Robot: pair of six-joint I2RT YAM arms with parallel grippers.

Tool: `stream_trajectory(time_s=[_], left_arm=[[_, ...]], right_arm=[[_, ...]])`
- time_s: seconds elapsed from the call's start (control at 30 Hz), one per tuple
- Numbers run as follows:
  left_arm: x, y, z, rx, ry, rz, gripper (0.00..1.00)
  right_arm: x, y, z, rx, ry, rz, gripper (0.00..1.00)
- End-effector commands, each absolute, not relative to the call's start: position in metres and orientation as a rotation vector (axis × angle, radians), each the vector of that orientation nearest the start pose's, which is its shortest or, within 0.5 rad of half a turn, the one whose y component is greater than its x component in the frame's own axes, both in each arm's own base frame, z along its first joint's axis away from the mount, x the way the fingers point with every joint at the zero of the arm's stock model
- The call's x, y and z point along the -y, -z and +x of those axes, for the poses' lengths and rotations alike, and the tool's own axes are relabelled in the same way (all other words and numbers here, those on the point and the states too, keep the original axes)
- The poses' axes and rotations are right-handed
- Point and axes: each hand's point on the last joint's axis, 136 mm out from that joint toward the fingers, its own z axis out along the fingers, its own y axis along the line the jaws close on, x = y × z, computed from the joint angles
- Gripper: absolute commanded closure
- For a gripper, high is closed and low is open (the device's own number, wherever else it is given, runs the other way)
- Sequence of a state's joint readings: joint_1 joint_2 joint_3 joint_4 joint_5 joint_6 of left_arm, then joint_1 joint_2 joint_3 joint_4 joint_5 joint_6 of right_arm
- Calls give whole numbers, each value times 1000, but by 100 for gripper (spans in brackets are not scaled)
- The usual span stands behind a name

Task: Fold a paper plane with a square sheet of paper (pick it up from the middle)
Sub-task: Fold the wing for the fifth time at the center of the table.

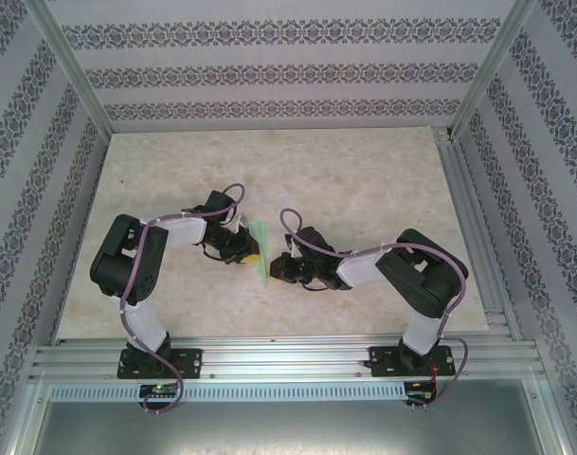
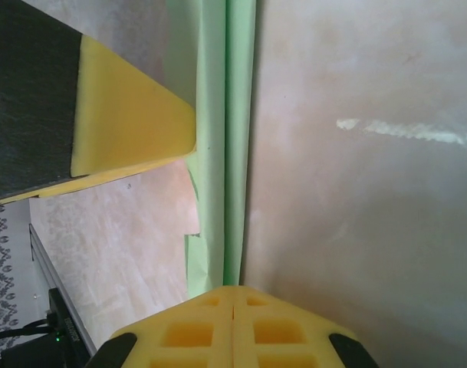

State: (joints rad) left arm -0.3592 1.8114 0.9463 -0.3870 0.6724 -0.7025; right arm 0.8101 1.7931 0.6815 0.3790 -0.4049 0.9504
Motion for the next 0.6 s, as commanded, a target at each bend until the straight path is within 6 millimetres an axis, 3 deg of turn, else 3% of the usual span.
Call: stream_trajectory(time_s=[0.0, 0.43, 0.57], left_arm=[[219, -21, 296, -2977, 1150, -326, 84], [219, -20, 298, -2988, 1149, -298, 84], [221, -20, 299, -2987, 1160, -284, 84]], right_arm=[[-363, -39, 240, -2578, -1324, -95, 94], [-370, -48, 243, -2524, -1391, -65, 97], [-370, -37, 240, -2575, -1351, -79, 98]])
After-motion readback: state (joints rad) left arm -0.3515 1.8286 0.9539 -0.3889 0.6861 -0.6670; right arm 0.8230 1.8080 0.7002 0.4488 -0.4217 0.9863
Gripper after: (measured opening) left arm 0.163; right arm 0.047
